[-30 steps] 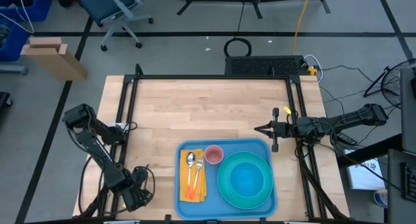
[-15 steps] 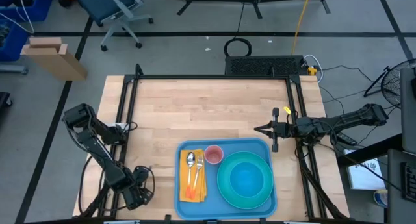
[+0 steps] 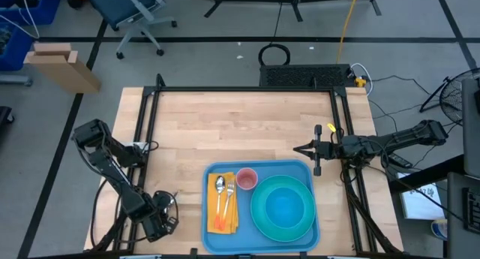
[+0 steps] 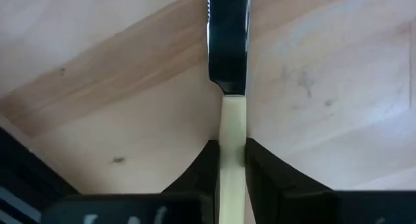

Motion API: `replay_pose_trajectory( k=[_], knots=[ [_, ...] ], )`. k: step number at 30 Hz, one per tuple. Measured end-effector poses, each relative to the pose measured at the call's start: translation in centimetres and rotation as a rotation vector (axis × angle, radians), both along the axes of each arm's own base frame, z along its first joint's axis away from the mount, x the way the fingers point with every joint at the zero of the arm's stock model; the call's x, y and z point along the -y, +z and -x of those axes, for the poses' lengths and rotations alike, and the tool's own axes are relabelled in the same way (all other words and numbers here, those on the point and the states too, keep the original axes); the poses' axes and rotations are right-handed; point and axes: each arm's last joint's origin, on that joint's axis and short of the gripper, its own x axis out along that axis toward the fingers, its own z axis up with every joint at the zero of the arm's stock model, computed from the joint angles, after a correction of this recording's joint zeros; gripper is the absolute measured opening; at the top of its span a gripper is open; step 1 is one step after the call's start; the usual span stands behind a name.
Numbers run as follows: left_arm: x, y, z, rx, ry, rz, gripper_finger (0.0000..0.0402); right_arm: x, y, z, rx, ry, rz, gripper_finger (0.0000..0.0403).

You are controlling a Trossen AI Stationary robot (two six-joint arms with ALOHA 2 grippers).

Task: Set up tray
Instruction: Put the yellow knife on the yellow napkin to the left of the orange spoon

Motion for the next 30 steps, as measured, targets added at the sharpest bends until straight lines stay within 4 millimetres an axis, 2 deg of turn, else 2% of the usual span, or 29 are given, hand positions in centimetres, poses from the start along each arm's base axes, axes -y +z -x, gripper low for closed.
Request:
replay_pose_trajectory(
  k=[4,7,9,12,15,18,24,30],
  knots=[
    [-0.2,0.2,-0.6,0.021,0.071,-0.012,0.0047,0.0,0.0,0.0,0.001,0.0,0.0,0.0],
    [-0.6,0.8,-1.6,0.137,0.099,-0.071,0.0047,0.0,0.0,0.0,0.0,0.001,0.005,0.0],
    [-0.8,2.0,-2.9,0.269,0.114,-0.111,0.0047,0.0,0.0,0.0,-0.001,0.001,0.011,0.0],
    [-1.1,4.8,-5.0,0.439,0.123,-0.144,0.0047,0.0,0.0,0.0,-0.002,0.003,0.022,0.0],
    [-2.1,7.1,-7.2,0.512,0.145,-0.215,0.0047,0.0,0.0,0.0,-0.002,0.003,0.023,0.0],
    [-2.9,8.4,-9.6,0.553,0.164,-0.15,0.0047,0.0,0.0,0.0,-0.001,0.002,0.023,0.0],
    [-3.4,7.4,-14.3,0.694,0.2,-0.128,0.0047,0.0,0.0,0.0,-0.002,0.002,0.015,0.0],
    [-2.3,4.0,-15.0,0.612,0.331,-0.147,0.0047,0.0,-0.4,0.1,-0.041,0.003,0.028,0.0]
  ],
)
